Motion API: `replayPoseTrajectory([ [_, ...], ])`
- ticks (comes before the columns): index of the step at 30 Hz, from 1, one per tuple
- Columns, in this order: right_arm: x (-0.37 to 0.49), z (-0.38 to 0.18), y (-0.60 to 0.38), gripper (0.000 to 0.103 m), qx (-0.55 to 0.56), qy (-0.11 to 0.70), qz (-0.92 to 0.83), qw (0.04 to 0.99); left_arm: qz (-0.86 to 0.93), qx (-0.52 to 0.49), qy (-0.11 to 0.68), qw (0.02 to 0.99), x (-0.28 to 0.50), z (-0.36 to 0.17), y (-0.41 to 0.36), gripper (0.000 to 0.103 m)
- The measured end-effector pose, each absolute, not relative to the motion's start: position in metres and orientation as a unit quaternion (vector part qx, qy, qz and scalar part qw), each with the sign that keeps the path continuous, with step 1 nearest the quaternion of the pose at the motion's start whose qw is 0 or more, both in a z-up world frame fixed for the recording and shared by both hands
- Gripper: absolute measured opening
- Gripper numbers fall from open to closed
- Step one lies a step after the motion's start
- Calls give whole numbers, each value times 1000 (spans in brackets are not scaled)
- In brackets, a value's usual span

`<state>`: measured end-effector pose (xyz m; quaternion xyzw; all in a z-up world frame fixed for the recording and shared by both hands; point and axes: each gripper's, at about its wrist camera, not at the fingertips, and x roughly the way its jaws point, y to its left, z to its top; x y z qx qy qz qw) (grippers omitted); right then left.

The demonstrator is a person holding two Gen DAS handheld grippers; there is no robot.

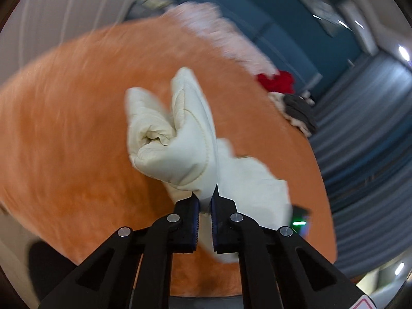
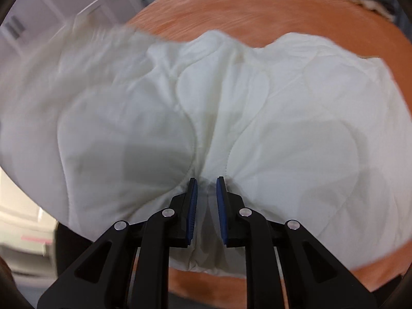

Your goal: Fold large clothes

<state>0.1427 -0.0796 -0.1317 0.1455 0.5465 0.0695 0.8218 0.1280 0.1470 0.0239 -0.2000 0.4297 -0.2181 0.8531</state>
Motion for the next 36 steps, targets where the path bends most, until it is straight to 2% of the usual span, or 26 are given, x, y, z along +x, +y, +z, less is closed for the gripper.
replayPoseTrajectory([
  [3, 145, -130, -60, 13, 155, 544, 120, 816, -249, -168, 407, 862, 122, 56, 114, 5],
  [7, 132, -98, -95, 15, 169, 514, 105, 834, -302, -151, 397, 853, 128, 63, 54, 5],
  [11, 94, -59, -179, 16, 155, 483, 16, 862, -346, -100, 425, 831, 119, 35, -22, 5],
  [17, 40, -35, -268, 16, 171, 469, -87, 862, -382, -24, 489, 784, 87, -28, -111, 5],
  [23, 23, -28, -285, 16, 190, 457, -106, 862, -376, 27, 511, 772, 73, -71, -137, 6],
  [27, 27, -27, -288, 16, 202, 449, -93, 865, -369, 30, 501, 782, 75, -61, -134, 12],
  [28, 31, -25, -287, 18, 206, 447, -85, 867, -371, 28, 497, 784, 72, -54, -133, 15],
  [29, 33, -21, -288, 27, 207, 445, -81, 867, -378, 23, 496, 781, 65, -49, -129, 26],
  [30, 41, -16, -284, 33, 208, 441, -71, 870, -388, 16, 497, 776, 59, -44, -123, 43],
  [31, 47, -11, -280, 43, 209, 436, -63, 873, -392, 11, 498, 773, 50, -39, -114, 49],
  [36, 97, 4, -260, 61, 205, 434, -14, 877, -410, 1, 499, 764, 24, -23, -75, 51],
])
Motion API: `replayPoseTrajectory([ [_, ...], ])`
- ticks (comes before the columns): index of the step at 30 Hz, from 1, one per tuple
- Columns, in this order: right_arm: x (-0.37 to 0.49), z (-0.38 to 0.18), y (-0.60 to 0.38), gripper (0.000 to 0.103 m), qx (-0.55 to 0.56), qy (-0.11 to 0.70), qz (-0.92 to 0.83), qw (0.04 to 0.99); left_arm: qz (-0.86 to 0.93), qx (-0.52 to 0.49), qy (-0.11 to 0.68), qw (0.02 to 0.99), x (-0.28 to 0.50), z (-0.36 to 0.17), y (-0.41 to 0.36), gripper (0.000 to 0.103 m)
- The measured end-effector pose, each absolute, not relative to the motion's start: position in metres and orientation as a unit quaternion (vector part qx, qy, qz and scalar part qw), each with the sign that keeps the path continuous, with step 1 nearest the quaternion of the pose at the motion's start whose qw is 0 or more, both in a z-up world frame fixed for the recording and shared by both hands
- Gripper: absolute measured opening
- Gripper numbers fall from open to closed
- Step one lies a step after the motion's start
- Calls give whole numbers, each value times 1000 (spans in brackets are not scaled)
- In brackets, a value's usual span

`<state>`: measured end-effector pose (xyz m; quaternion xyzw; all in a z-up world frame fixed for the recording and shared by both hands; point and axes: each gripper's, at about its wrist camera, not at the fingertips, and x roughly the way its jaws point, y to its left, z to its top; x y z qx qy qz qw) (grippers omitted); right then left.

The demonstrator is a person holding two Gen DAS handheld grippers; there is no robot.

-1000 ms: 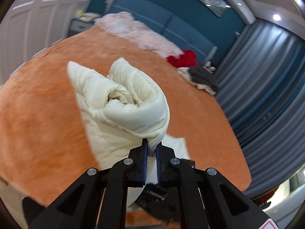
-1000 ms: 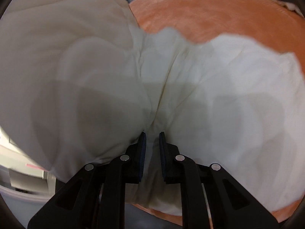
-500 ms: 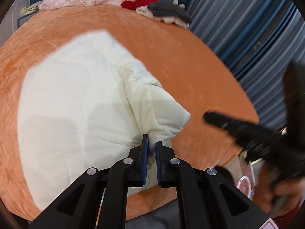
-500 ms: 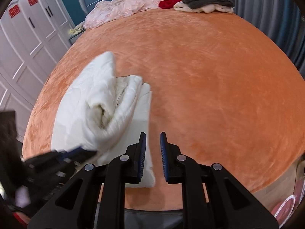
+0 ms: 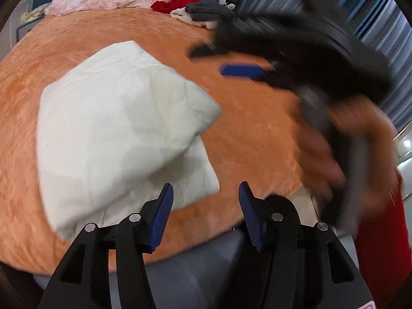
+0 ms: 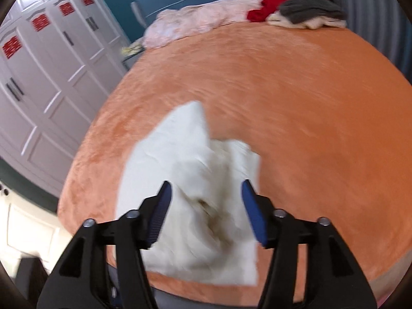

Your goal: Fold large clothes

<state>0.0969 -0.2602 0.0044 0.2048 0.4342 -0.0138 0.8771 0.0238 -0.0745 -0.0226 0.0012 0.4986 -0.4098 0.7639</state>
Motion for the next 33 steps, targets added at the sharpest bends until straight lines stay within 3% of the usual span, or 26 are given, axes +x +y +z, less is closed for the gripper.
replayPoseTrajectory([
  [5, 160, -29, -244, 60, 223, 489, 8, 843, -339, -33, 492, 801, 55, -2, -36, 51],
  [6, 166, -36, -241, 53, 223, 500, 9, 837, -317, -38, 483, 815, 68, 4, -26, 51],
  [7, 170, -45, -238, 32, 219, 513, 8, 830, -302, -36, 477, 825, 75, 8, -22, 51],
  [8, 172, -52, -234, 20, 213, 525, 6, 824, -276, -30, 473, 836, 90, 11, -15, 50],
  [11, 150, -45, -233, 11, 210, 502, 10, 839, -231, -24, 471, 851, 125, 14, -9, 48],
  [13, 116, -24, -236, 11, 207, 468, 0, 859, -211, -22, 473, 855, 144, 11, -9, 40],
  [15, 87, -15, -242, 10, 202, 452, -26, 869, -203, -17, 481, 853, 158, 5, -13, 24],
  [18, 50, -31, -252, 11, 193, 470, -75, 858, -210, -14, 498, 841, 167, -8, -26, 7],
  [25, 45, -94, -264, 13, 203, 518, -89, 826, -216, 19, 525, 823, 159, -55, -66, 3],
  [33, 61, -117, -259, 16, 180, 525, -95, 827, -194, 73, 522, 828, 160, -94, -85, 0],
])
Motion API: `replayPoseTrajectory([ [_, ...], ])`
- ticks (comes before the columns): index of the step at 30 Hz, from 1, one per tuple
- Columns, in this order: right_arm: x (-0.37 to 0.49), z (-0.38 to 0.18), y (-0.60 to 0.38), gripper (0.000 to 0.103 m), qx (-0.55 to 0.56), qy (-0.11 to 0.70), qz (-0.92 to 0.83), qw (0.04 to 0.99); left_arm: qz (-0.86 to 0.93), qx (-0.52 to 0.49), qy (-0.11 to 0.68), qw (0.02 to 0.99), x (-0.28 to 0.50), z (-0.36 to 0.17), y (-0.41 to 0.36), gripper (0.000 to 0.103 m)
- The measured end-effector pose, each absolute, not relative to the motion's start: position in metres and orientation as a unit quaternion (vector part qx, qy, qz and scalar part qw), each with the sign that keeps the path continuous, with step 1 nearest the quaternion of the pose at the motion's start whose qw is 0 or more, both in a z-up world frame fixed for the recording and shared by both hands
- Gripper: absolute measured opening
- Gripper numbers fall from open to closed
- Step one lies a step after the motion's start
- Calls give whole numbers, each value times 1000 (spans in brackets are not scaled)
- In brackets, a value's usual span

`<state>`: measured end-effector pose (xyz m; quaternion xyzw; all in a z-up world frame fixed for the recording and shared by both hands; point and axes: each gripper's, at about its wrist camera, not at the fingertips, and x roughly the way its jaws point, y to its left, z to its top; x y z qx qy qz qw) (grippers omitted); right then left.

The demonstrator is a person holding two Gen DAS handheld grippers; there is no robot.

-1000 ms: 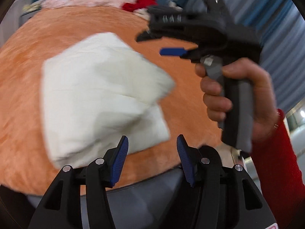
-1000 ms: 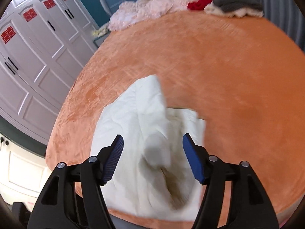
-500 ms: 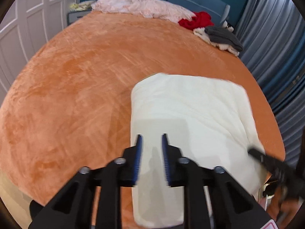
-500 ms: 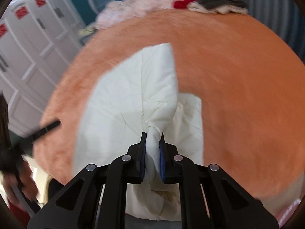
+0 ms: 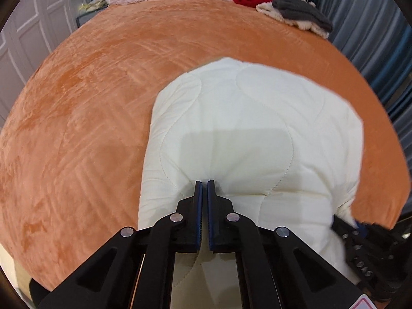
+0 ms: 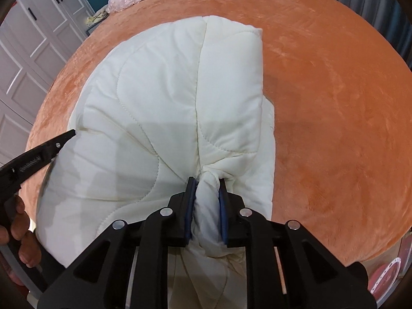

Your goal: Fold large clothes

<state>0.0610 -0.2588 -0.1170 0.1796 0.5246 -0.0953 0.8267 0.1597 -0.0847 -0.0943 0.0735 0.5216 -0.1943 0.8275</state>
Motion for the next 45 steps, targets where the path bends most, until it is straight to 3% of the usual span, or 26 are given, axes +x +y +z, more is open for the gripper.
replayPoseTrajectory([
  [9, 61, -120, -265, 21, 204, 521, -96, 823, -175, 103, 511, 835, 158, -105, -92, 0],
  [11, 56, -108, -271, 33, 205, 516, -105, 825, -173, 117, 505, 837, 156, -95, -92, 0],
  [13, 47, -83, -278, 34, 220, 496, -112, 832, -184, 88, 506, 838, 156, -75, -83, 0],
  [14, 43, -73, -282, 40, 229, 482, -111, 838, -194, 60, 506, 838, 157, -64, -76, 5],
  [17, 44, -35, -297, 50, 249, 431, -120, 859, -210, 12, 493, 844, 166, -34, -69, 6],
  [22, 91, -28, -312, 50, 261, 417, -134, 860, -213, -12, 491, 845, 211, -20, -87, 7],
  [28, 135, -71, -321, 49, 286, 456, -147, 830, -209, -23, 538, 816, 248, -65, -117, 7],
  [32, 144, -113, -322, 41, 291, 481, -142, 815, -207, 6, 542, 815, 250, -97, -134, 7],
  [45, 144, -152, -321, 43, 297, 471, -138, 819, -194, 49, 507, 838, 246, -138, -151, 7],
])
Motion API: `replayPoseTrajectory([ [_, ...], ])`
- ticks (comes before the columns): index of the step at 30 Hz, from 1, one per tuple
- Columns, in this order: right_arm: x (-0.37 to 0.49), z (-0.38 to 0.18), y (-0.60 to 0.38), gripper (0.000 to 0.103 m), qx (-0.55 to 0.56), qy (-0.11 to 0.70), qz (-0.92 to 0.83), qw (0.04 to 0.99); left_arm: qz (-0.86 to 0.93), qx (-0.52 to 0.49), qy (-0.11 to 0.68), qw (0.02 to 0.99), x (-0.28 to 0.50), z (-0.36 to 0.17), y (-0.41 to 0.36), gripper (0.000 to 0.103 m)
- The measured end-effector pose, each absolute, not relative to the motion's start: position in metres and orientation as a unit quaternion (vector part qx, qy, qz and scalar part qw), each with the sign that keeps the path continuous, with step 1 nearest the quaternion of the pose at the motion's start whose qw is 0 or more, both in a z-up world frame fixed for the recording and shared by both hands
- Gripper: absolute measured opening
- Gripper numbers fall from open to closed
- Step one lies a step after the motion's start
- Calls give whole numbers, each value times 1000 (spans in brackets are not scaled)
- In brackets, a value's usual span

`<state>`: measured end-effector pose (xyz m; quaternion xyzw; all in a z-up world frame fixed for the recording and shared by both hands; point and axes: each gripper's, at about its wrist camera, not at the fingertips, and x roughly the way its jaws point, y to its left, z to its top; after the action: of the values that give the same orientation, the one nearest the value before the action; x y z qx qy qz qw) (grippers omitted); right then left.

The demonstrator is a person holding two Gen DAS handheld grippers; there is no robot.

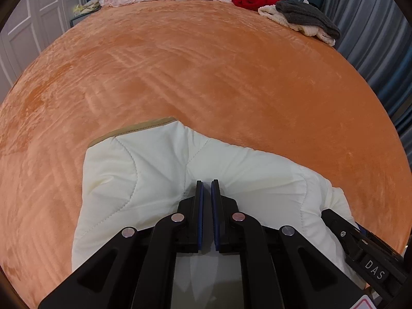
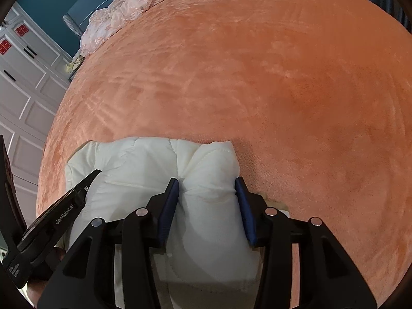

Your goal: Fold large clothes

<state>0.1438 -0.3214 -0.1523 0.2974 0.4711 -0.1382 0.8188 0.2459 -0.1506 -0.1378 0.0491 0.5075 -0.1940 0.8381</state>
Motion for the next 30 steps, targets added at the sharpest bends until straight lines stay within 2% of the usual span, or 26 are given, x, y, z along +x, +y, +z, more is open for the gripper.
replayPoseTrajectory([
  [15, 146, -165, -320, 45, 287, 447, -148, 834, -178, 75, 481, 855, 243, -149, -160, 4],
  [21, 144, -160, -330, 49, 316, 446, -134, 827, -183, 62, 491, 850, 245, -141, -155, 6],
  [22, 143, -155, -333, 52, 324, 448, -132, 823, -188, 53, 496, 846, 245, -136, -151, 8],
  [25, 118, -123, -343, 60, 331, 440, -139, 823, -211, 8, 511, 833, 239, -112, -124, 25],
  [26, 111, -116, -344, 65, 326, 440, -135, 826, -219, -8, 513, 830, 232, -101, -108, 50],
  [27, 99, -109, -344, 67, 316, 449, -124, 827, -224, -15, 505, 833, 223, -89, -92, 71],
  [30, 71, -110, -343, 75, 310, 485, -87, 813, -222, -7, 482, 848, 198, -70, -52, 84],
])
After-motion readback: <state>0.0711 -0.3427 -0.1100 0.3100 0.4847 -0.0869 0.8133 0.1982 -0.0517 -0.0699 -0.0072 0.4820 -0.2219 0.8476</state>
